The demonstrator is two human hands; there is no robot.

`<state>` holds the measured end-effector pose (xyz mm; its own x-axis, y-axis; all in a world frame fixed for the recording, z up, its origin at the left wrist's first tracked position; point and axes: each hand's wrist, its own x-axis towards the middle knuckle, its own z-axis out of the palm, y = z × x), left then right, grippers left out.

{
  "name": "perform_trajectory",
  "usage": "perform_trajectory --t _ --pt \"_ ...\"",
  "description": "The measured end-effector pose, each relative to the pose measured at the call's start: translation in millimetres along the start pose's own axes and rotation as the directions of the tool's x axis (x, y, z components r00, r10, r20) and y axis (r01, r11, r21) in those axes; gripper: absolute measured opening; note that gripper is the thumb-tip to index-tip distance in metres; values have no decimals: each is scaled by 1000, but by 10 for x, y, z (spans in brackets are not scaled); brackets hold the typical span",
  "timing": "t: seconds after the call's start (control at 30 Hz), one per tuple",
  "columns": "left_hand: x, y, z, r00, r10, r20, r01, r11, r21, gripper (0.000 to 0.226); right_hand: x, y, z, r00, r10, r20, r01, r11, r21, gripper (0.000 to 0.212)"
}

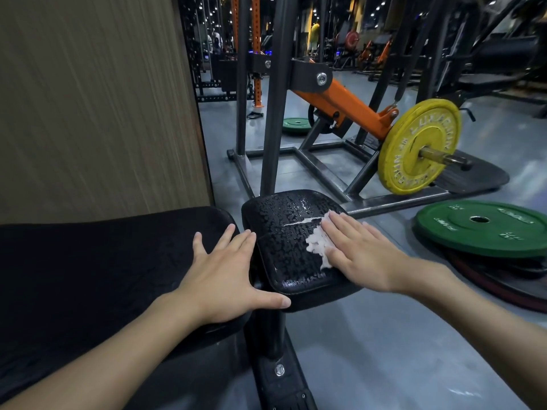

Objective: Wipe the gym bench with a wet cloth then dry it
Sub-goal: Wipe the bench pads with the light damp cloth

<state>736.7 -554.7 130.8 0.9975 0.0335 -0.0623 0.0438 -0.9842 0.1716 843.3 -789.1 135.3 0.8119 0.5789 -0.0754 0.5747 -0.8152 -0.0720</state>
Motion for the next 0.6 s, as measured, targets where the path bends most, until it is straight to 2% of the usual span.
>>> perform_trajectory --t 0.13,0.27,0.4,0.47,0.6 --pt "5 -12 -1 1000 3 -9 -4 1000 -26 136 729 77 -38 1000 26 -4 -26 999 46 63" --pt "17 -35 4 1000 10 -13 -10 999 -34 136 1282 6 -170 990 109 94 -122 983 137 61" --pt "26 -38 7 1000 8 -24 -9 999 -44 135 1508 -228 -191 976 194 103 -201 977 64 63" --pt "27 -34 4 1000 8 -27 -9 999 -48 135 1524 -471 -162 985 160 68 -159 987 -13 64" --pt "19 -24 -9 999 7 -32 -9 999 -47 134 1452 -893 -110 997 -51 55 53 998 -44 61"
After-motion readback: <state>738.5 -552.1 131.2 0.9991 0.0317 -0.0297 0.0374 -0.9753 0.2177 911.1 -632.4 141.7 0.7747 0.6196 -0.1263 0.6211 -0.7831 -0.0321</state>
